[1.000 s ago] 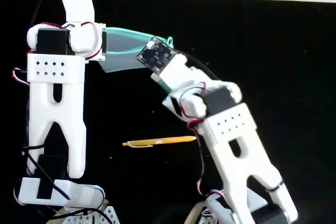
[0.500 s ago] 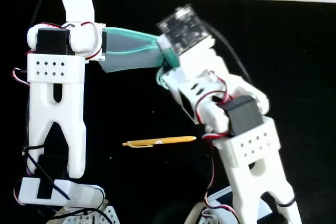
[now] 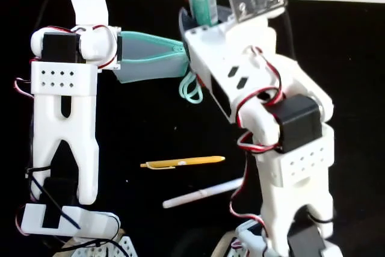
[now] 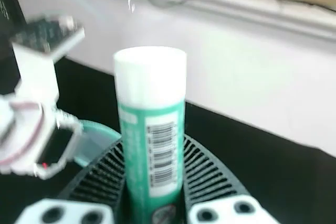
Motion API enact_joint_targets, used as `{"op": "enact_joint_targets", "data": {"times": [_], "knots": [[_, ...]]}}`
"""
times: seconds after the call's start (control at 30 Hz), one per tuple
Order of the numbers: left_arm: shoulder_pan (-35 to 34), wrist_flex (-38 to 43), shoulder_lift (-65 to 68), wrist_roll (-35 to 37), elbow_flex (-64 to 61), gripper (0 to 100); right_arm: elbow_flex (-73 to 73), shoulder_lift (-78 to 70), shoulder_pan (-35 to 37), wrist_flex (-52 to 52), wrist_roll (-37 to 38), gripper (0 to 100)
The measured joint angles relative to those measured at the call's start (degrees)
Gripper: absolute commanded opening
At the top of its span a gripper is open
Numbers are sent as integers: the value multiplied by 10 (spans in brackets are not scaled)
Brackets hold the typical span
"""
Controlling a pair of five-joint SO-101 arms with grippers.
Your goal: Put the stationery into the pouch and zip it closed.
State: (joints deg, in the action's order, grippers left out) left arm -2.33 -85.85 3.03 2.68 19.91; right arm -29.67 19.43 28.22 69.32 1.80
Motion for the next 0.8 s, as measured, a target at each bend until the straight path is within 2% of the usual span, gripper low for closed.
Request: {"op": "enact_joint_targets", "data": {"times": [0.33, 0.8], "knots": [[0, 0, 0, 0, 0, 7, -207, -159, 53, 0, -18, 8], [0, 3, 0, 0, 0, 7, -475, -409, 55, 0, -54, 8]]}}
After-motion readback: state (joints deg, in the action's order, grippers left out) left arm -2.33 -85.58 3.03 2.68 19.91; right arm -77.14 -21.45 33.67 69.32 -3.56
